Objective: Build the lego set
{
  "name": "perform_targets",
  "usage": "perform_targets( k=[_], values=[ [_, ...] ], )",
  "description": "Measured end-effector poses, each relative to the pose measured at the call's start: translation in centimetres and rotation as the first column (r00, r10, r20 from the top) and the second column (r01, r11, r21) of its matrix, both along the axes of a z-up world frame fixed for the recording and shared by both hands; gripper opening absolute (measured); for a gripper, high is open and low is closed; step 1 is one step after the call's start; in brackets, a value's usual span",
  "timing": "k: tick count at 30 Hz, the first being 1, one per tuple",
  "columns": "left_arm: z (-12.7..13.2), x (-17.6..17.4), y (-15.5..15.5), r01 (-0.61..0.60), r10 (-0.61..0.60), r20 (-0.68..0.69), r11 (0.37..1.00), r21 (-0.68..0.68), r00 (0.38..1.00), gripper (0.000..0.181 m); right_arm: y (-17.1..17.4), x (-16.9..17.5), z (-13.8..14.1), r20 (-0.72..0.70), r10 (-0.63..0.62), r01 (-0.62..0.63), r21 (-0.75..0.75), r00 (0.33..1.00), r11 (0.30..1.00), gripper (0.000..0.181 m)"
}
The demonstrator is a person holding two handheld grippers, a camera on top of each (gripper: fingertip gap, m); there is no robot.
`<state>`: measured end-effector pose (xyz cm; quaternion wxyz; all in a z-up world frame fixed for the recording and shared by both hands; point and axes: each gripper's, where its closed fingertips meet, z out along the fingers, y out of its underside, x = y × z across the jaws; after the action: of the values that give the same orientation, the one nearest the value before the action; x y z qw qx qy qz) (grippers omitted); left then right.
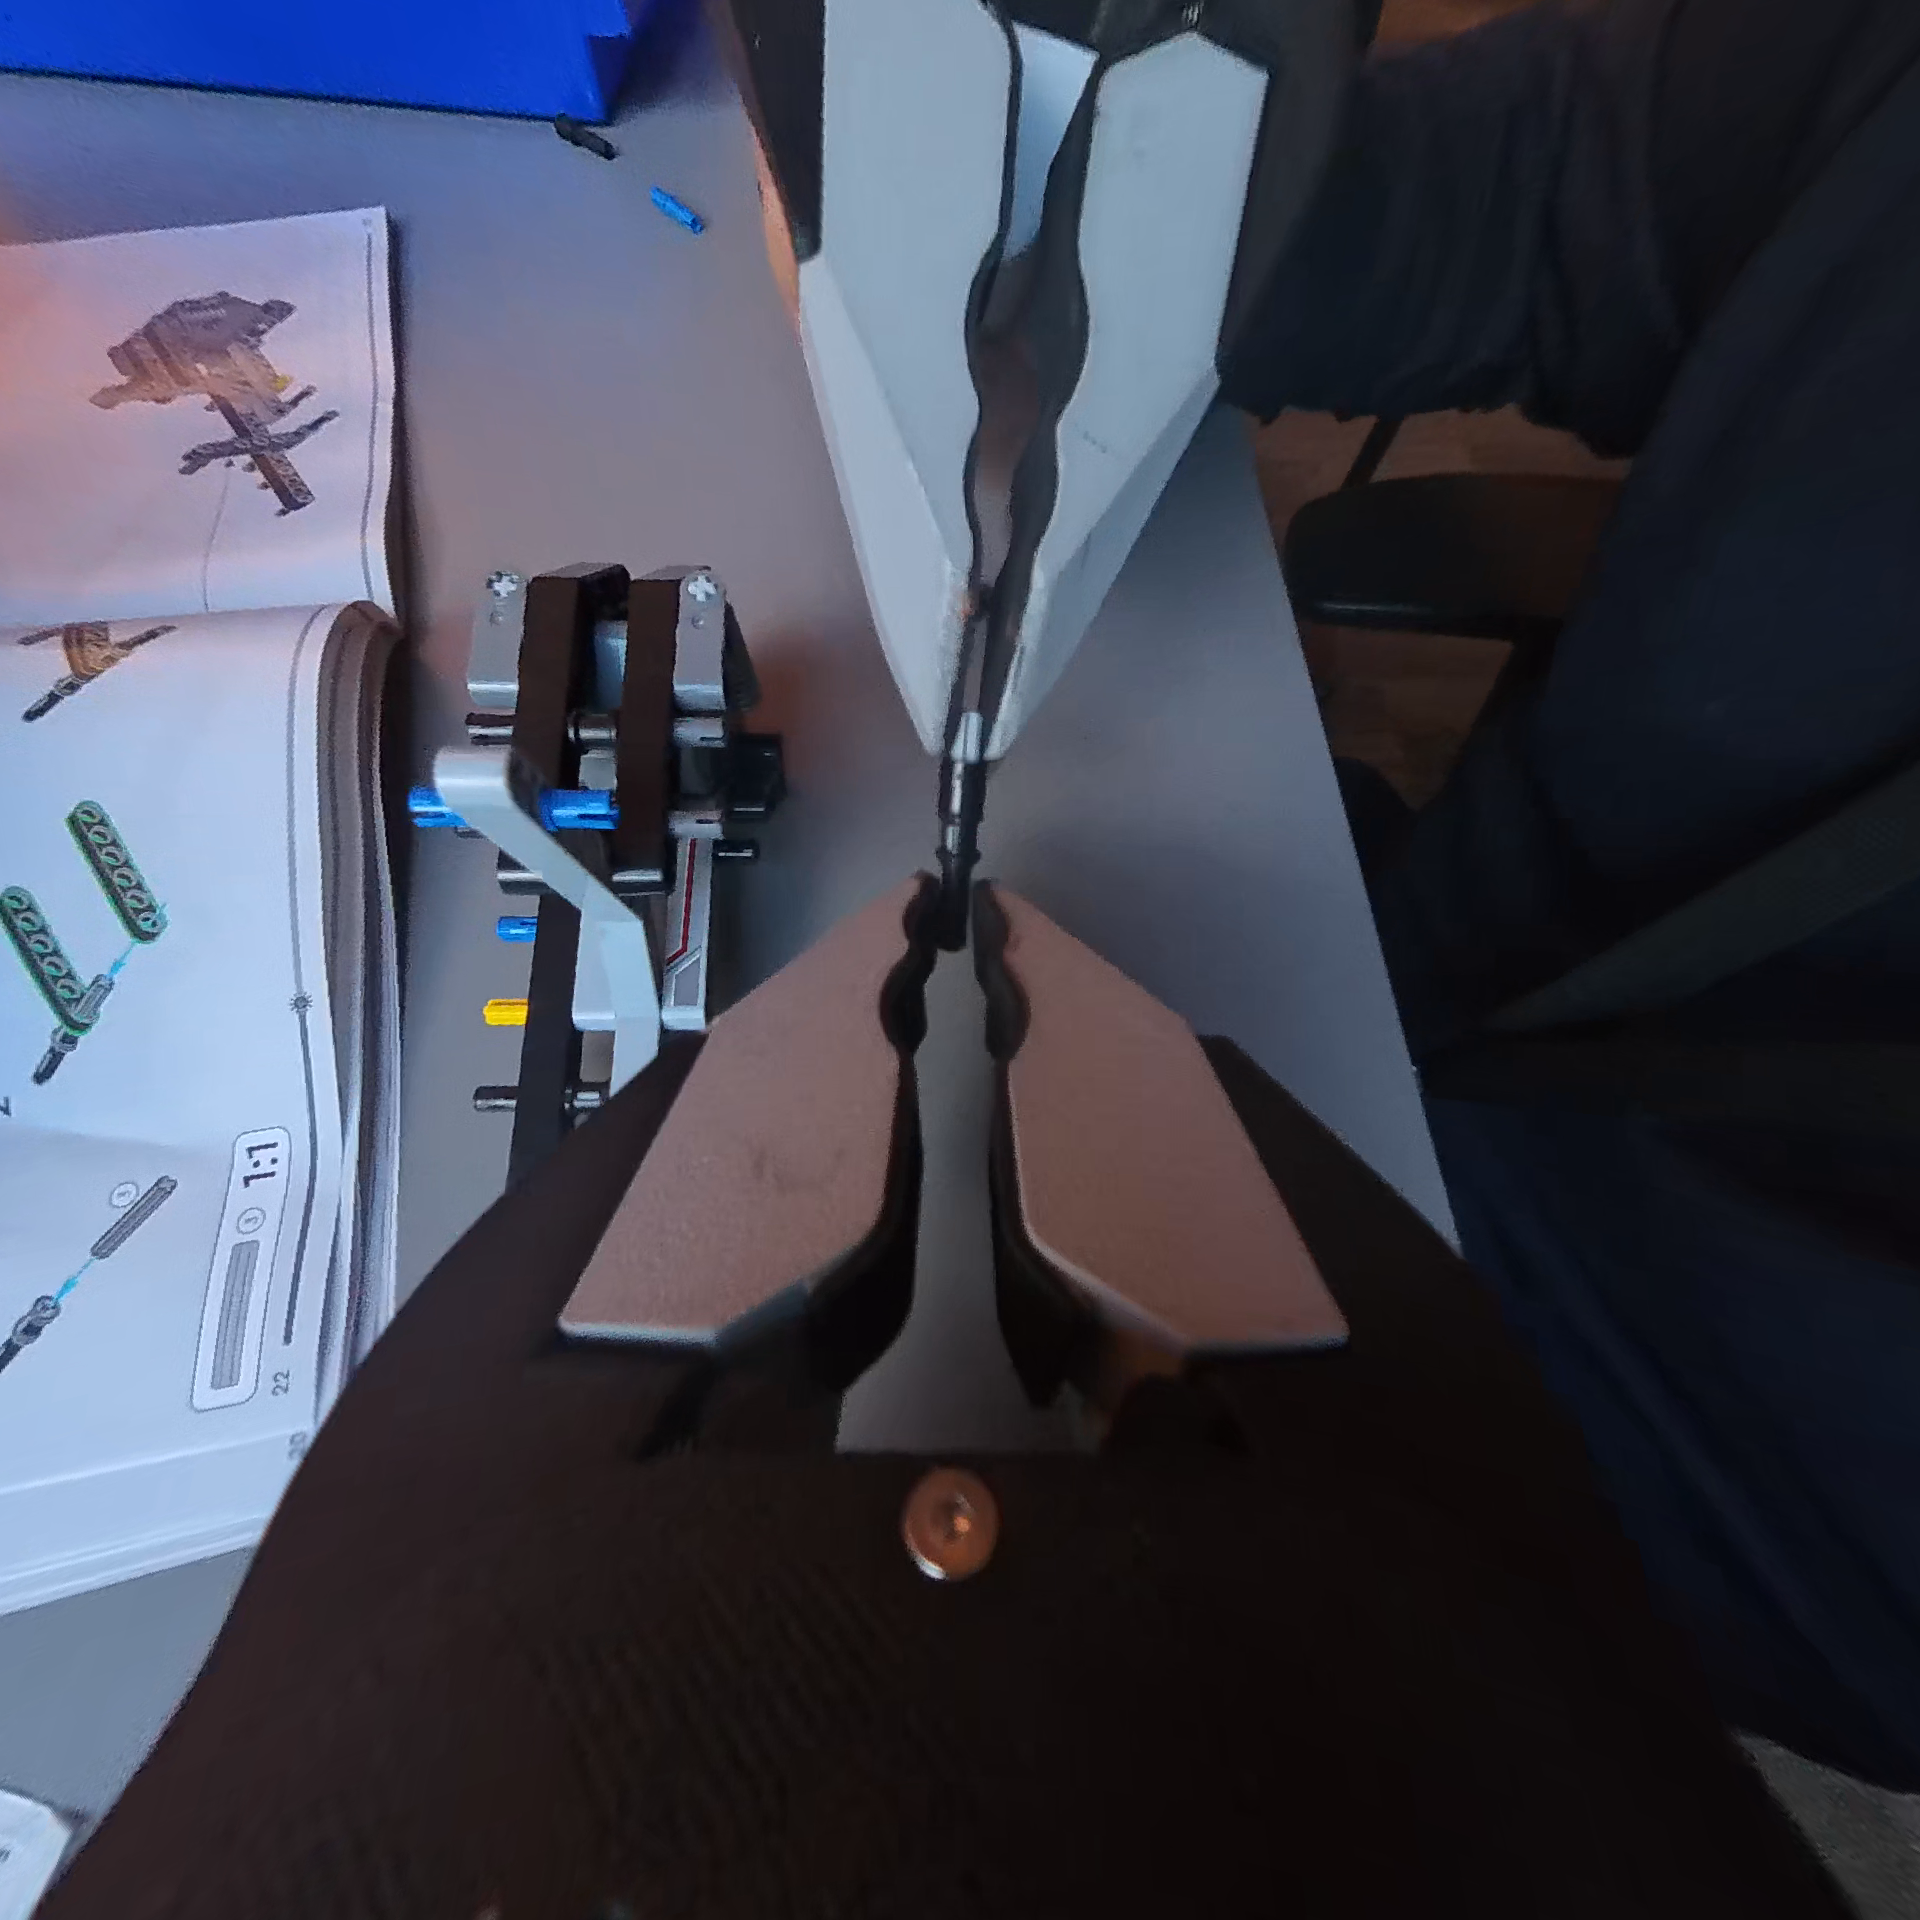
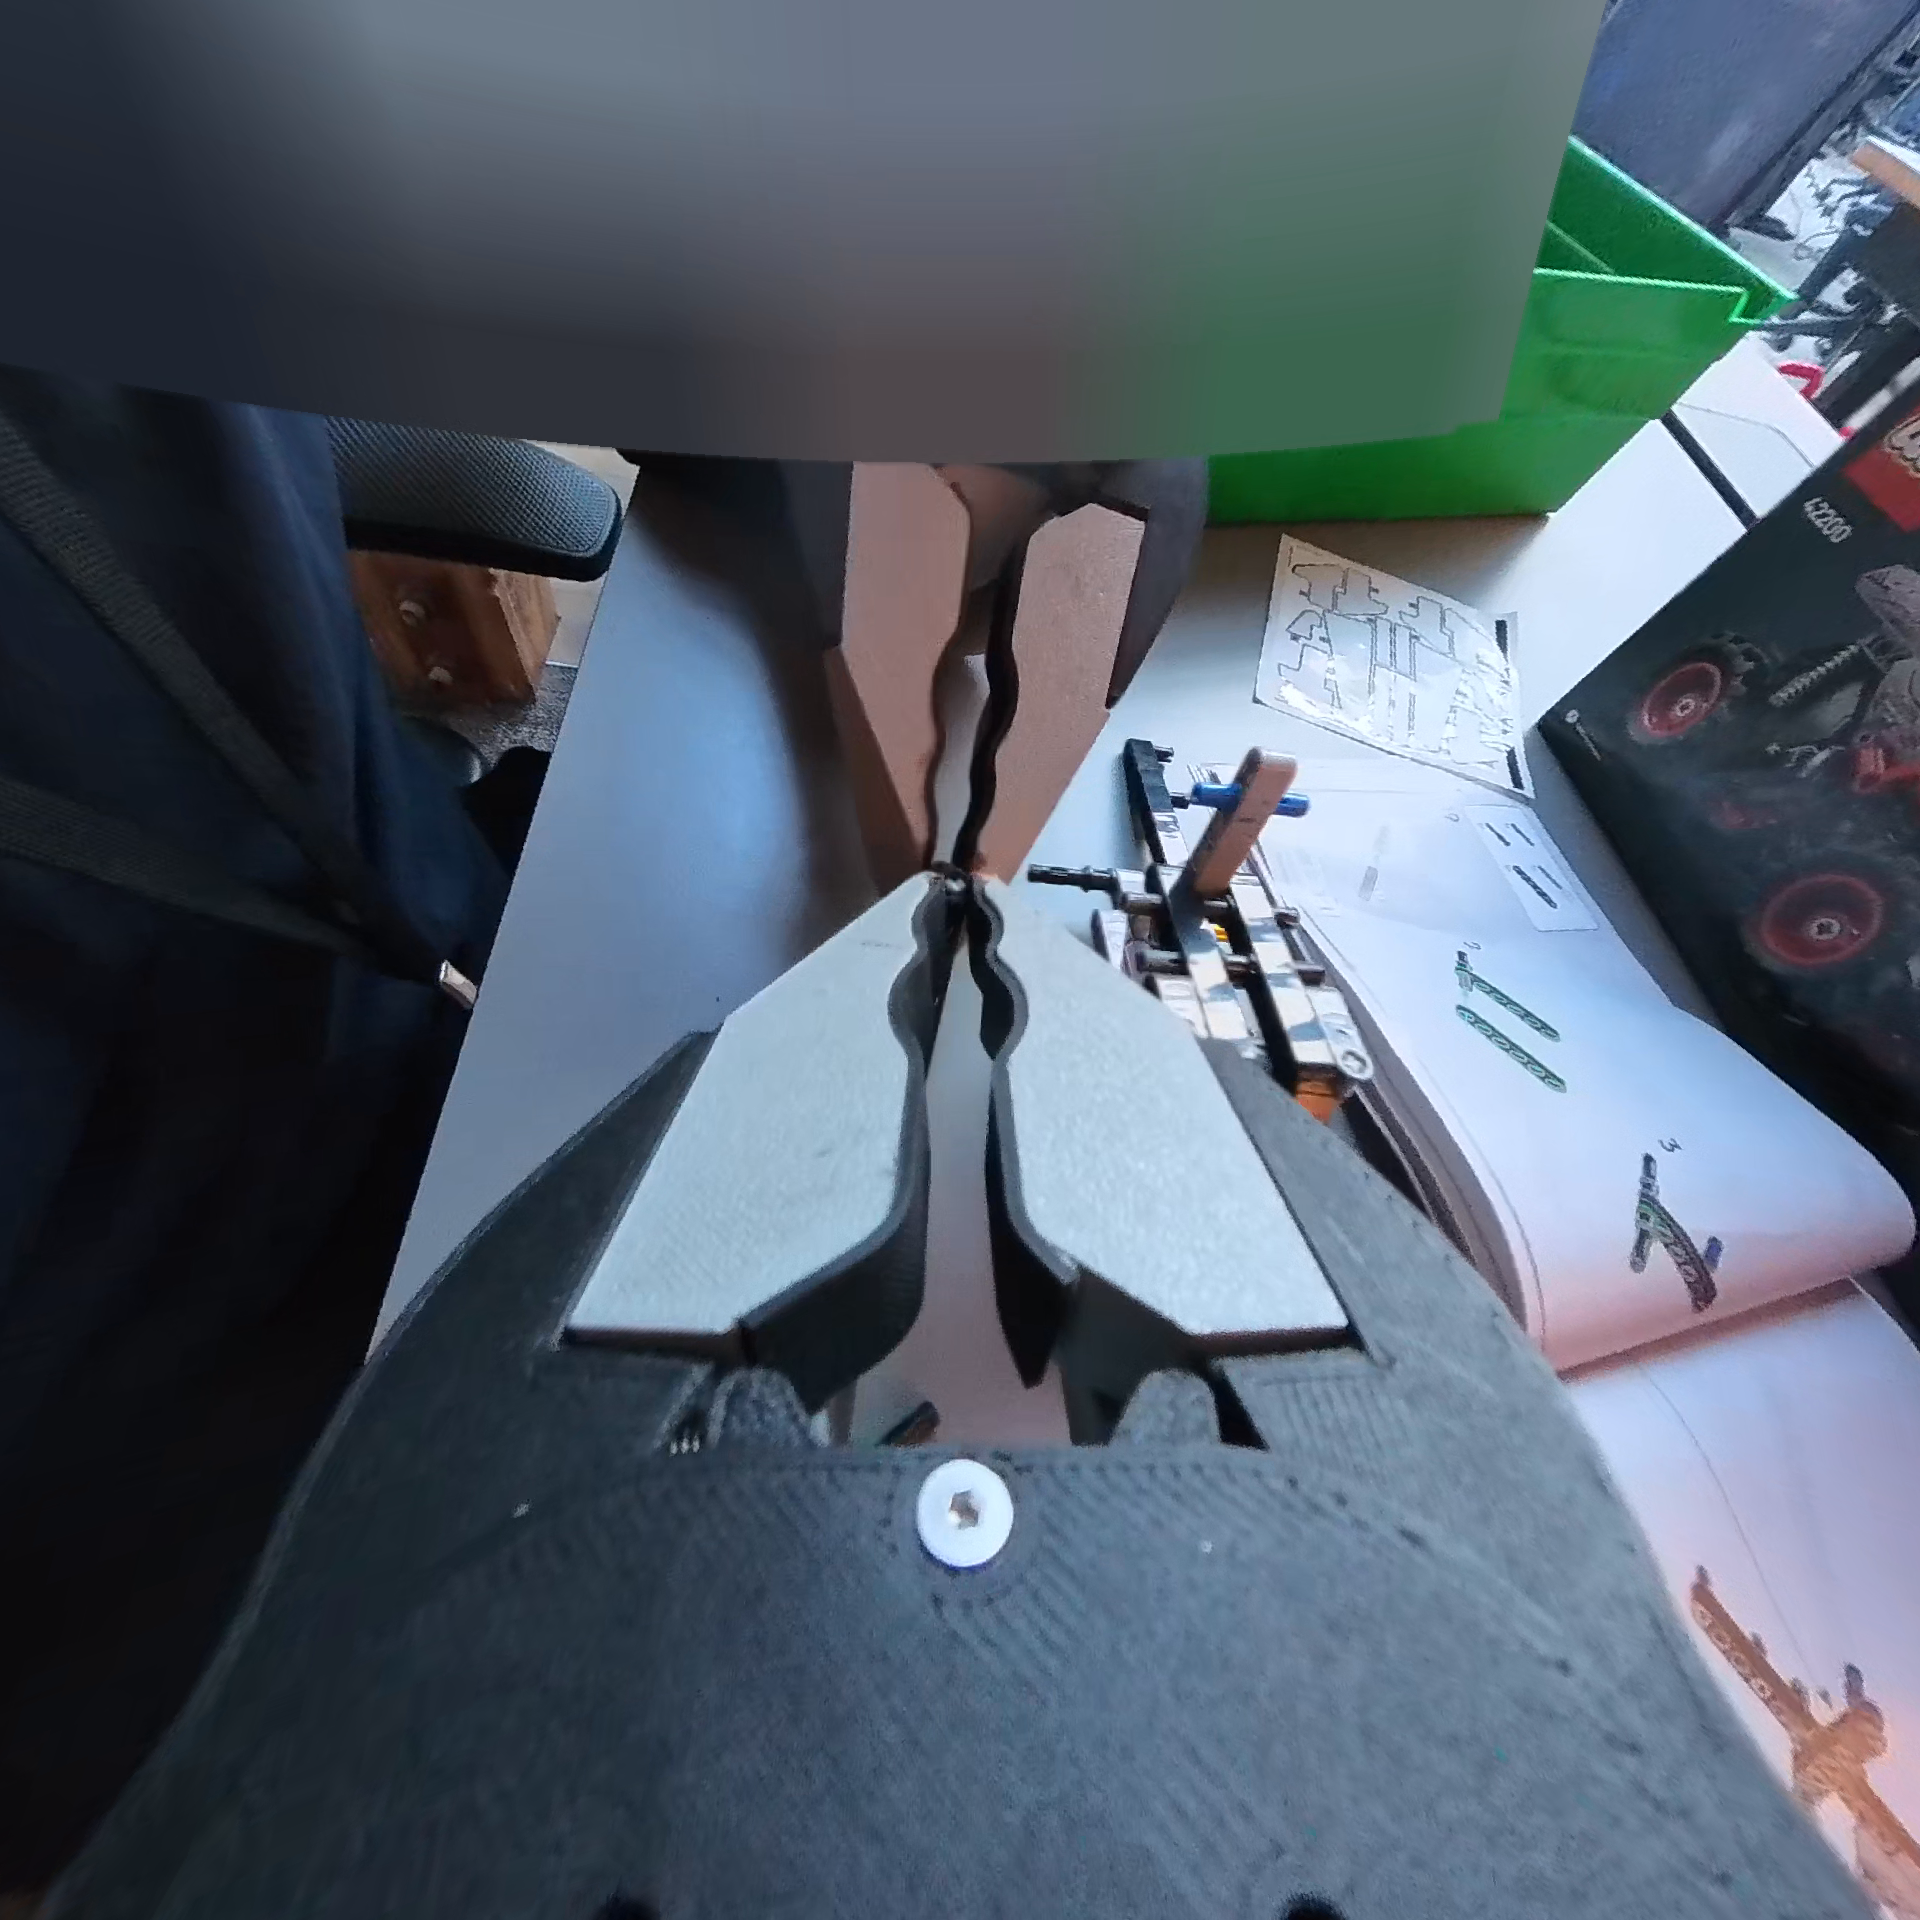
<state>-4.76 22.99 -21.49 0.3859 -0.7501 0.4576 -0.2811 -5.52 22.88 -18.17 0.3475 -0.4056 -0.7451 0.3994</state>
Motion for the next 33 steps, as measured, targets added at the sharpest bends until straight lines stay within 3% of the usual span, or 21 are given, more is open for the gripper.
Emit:
perform_targets(
  k=[1,5,9,18,22,26,33],
  values=[
    [0.2,0.0,-0.1,0.004,-0.004,0.011,1.000,0.001,1.000,0.003,-0.1,0.0,0.0,0.000,0.002,-0.002,0.003,1.000,1.000,0.001],
    [0.6,-0.3,0.4,-0.028,0.028,0.015,0.999,0.029,1.000,0.003,0.5,-0.1,0.0,-0.015,-0.030,0.030,0.030,0.999,0.999,0.001],
    [0.4,-0.9,1.4,-0.077,0.110,-0.135,0.971,0.226,0.985,0.002,1.0,-0.3,-0.3,0.029,-0.060,0.062,-0.057,0.998,0.996,0.002],
    [1.2,-2.1,2.9,-0.049,0.286,-0.325,0.814,0.579,0.901,0.001,1.4,-0.7,-0.1,0.060,-0.091,0.101,-0.198,0.994,0.975,0.004],
    [1.6,-2.4,3.4,-0.034,0.349,-0.358,0.755,0.655,0.866,0.002,1.7,-0.7,0.1,0.044,-0.108,0.114,-0.179,0.993,0.977,0.007],
    [1.0,-1.9,3.1,-0.035,0.308,-0.350,0.793,0.609,0.885,0.002,1.7,-0.8,-0.2,0.037,-0.124,0.127,-0.109,0.992,0.986,0.005],
    [-0.1,-1.6,2.4,-0.087,0.191,-0.247,0.922,0.378,0.950,0.002,1.6,-0.7,-1.2,0.061,-0.131,0.132,-0.018,0.990,0.991,0.005]
  ],
)
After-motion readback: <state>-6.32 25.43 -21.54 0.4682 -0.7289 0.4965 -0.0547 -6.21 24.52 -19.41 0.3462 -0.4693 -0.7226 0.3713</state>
